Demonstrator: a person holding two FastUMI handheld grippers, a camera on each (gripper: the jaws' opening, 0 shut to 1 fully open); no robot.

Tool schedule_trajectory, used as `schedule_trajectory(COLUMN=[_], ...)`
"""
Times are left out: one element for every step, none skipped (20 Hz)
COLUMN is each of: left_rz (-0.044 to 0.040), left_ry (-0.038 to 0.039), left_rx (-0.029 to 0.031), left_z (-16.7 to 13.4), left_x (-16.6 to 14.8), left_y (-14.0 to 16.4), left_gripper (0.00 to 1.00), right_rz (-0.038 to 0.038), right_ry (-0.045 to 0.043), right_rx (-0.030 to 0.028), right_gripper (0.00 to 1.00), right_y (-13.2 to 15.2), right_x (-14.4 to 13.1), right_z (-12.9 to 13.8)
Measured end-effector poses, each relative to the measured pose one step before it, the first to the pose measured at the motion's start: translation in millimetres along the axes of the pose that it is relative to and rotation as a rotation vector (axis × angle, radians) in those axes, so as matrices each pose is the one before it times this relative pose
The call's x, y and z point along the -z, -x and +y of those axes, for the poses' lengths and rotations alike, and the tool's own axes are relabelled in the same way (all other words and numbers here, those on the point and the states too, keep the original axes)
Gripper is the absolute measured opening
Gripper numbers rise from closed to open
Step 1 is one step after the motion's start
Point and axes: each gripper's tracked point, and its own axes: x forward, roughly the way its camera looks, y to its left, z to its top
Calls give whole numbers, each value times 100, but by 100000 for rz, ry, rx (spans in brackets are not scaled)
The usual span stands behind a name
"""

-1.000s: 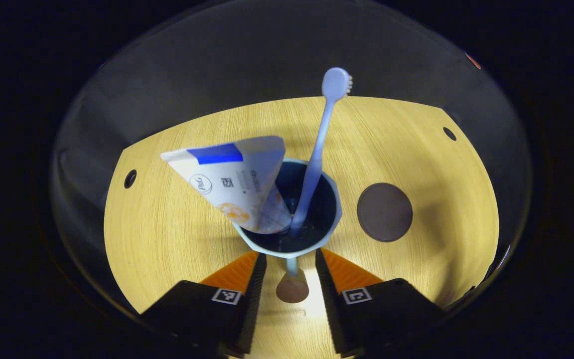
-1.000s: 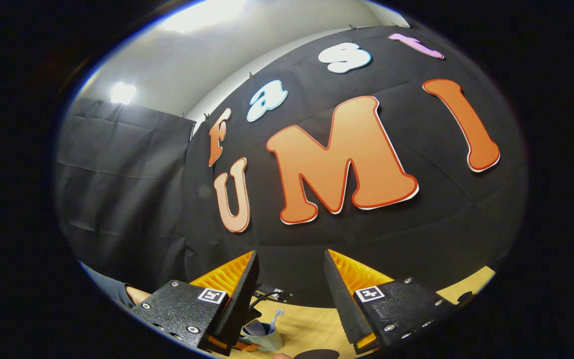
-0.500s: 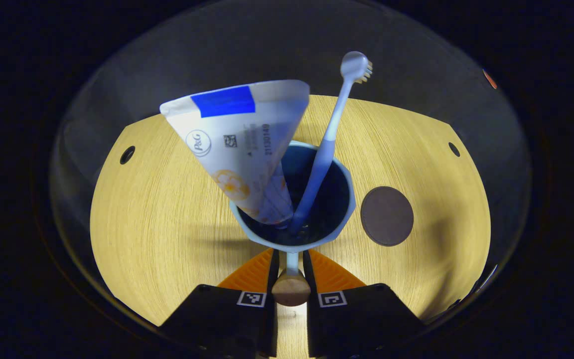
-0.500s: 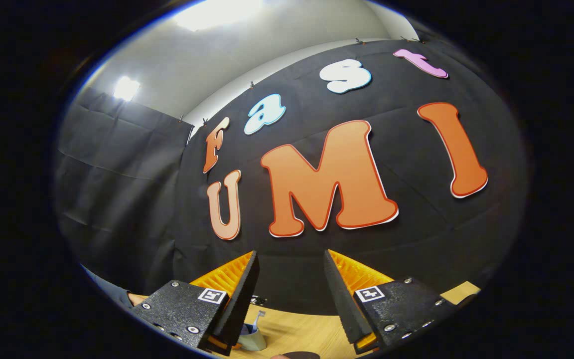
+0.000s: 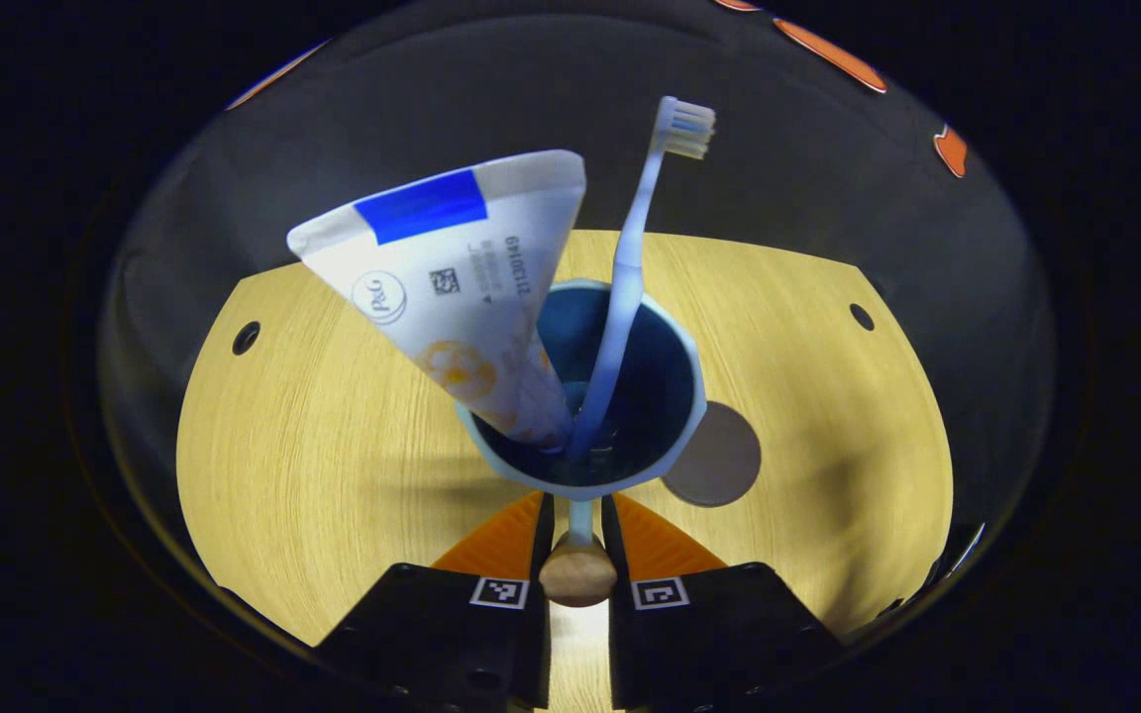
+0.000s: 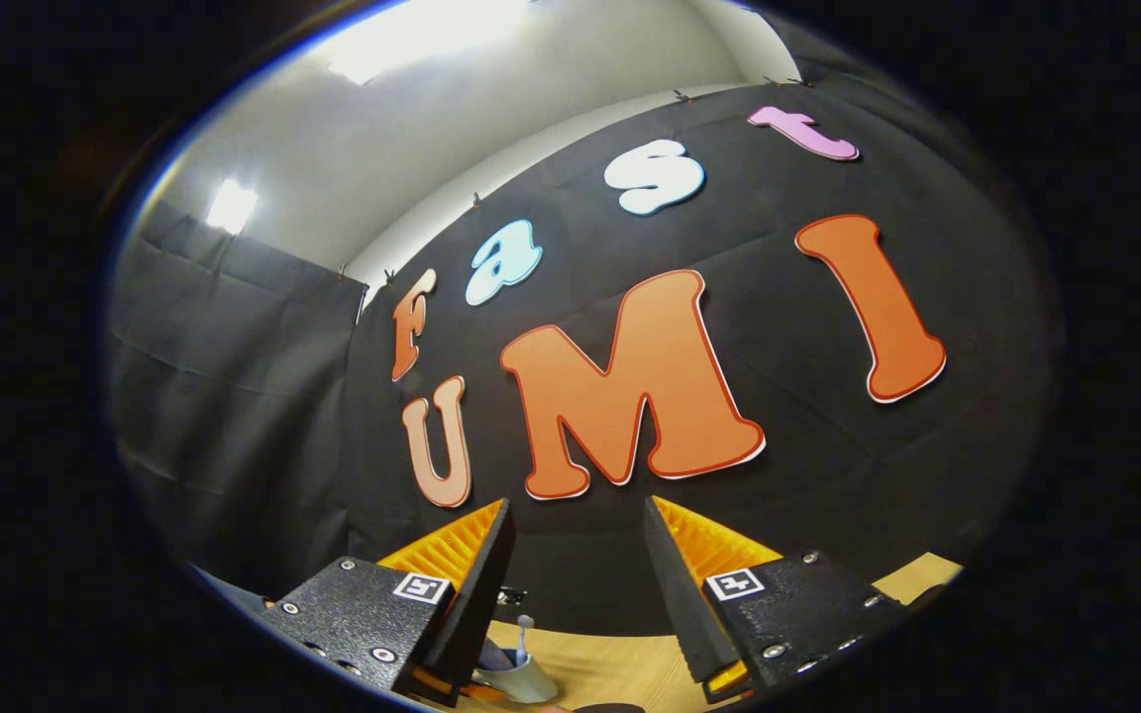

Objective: Put the toothbrush and toothpaste on the desktop into the cup, then pick up the cup and place it on the coaster on the desktop.

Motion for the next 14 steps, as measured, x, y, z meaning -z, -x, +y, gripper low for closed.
schedule_trajectory(left_rz=[33, 286, 15, 484, 862, 606, 918, 1123, 2535, 1439, 1004, 152, 83, 1547], left_ry=[-814, -979, -1541, -1466, -1257, -704, -1366, -1399, -2755, -1047, -463, -39, -371, -622], left_rx=[1594, 1082, 1036, 772, 1045, 705, 436, 121, -425, -569, -275, 208, 305, 528], left_z=[143, 12, -334, -289, -91, -59, -39, -149, 30, -136, 14, 167, -70, -1], left_x=[-423, -260, -298, -361, -481, 265, 202, -22, -196, -401, -1107, -346, -835, -535], left_y=[603, 79, -174, -81, 15, -324, -308, -244, -158, 15, 617, 432, 321, 155], left_gripper=[23, 23, 23, 23, 23, 23, 23, 23, 23, 24, 23, 23, 23, 23], right_rz=[-355, 224, 347, 485, 582, 218, 90, 160, 268, 484, 207, -38, -4, 122], right_ry=[459, 1272, 1815, 2379, 1788, 721, 140, 95, 144, 304, 369, 6, -398, -617], right_rx=[506, 543, 425, 413, 846, 267, -177, -251, 8, 293, 384, 338, 54, -42], right_gripper=[79, 79, 79, 79, 79, 79, 79, 79, 79, 79, 79, 78, 79, 79], right_y=[134, 53, 10, 227, 100, 254, 97, 58, 37, 26, 107, 34, 43, 27], right_x=[-226, 23, 50, 26, -69, -73, -69, -173, 170, 13, 24, -45, -66, 28], right_z=[-144, -133, -94, -116, -194, -121, 147, 46, -106, -196, -245, -152, -74, -20])
